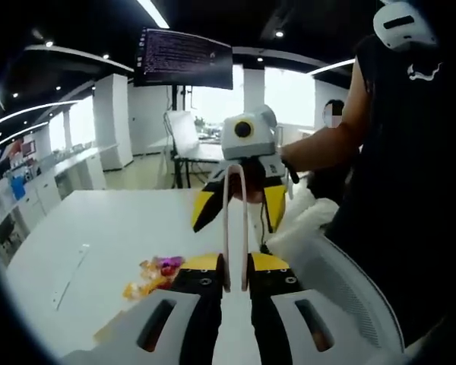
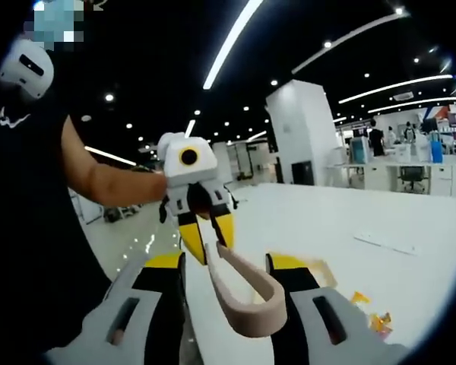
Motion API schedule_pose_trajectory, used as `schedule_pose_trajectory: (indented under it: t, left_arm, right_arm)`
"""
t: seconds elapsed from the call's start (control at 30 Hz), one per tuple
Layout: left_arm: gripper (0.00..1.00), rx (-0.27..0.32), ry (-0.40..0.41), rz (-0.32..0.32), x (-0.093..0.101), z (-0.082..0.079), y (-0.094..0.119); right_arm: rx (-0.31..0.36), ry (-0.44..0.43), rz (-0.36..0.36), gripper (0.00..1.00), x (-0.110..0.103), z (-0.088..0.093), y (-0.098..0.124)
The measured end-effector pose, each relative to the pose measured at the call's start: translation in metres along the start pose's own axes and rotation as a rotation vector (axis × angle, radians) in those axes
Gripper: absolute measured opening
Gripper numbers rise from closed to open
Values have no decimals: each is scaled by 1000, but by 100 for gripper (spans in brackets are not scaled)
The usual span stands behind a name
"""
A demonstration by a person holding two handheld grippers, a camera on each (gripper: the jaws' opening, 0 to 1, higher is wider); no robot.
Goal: Place the target food into the container with the food tongs after gripping and lifting it, then release it inside without dropping or visibly crushing the food.
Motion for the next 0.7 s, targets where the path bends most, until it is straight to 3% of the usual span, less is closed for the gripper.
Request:
schedule_pose_trajectory:
  t: [0.3,0.7]
  left_arm:
    - [9,35,38,23,3,-5,-1]
    - [9,34,48,47,6,-9,-3]
  right_arm:
    - [29,-23,-28,36,-5,-3,-3]
    - [40,-32,-46,32,-9,-6,-10]
Point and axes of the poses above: the point that each gripper's makers call its tool centre point, and the gripper's own axes: y roughly backward along the fingers, x roughly to its right, z roughly out of its underside, the point moved 10 cm from there along y, roughly backward along the fingers, and after that the axes turned 11 degrees about -y, right-handed, at the moved point
